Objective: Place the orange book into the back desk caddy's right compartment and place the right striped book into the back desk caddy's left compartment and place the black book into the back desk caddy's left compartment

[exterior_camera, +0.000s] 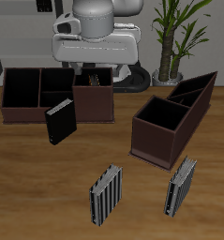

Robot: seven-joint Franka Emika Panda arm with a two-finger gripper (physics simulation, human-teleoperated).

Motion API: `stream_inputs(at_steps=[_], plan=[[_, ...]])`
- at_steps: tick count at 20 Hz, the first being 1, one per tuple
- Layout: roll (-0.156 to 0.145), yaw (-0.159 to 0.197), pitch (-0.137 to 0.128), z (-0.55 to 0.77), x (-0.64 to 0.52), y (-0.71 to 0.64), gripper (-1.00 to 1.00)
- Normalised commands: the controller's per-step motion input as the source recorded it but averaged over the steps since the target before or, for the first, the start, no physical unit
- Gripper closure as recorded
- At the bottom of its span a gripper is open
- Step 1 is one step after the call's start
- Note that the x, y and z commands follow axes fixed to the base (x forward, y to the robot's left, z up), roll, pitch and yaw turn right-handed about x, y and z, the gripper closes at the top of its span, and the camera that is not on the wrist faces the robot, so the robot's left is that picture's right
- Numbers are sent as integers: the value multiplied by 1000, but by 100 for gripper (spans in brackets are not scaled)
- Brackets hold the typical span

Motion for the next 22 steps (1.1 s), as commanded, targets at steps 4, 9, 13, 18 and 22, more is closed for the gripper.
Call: stream_inputs(at_steps=[4, 9, 13, 18, 22], plan=[[16, -69, -36, 47, 662, -140, -100], [44, -105, -41, -239, 557, 54, -100], [24, -32, -4, -339, 436, 114, -100], [-12, -1, 41, -528, 393, -23, -100], [16, -35, -28, -512, 145, -62, -100]])
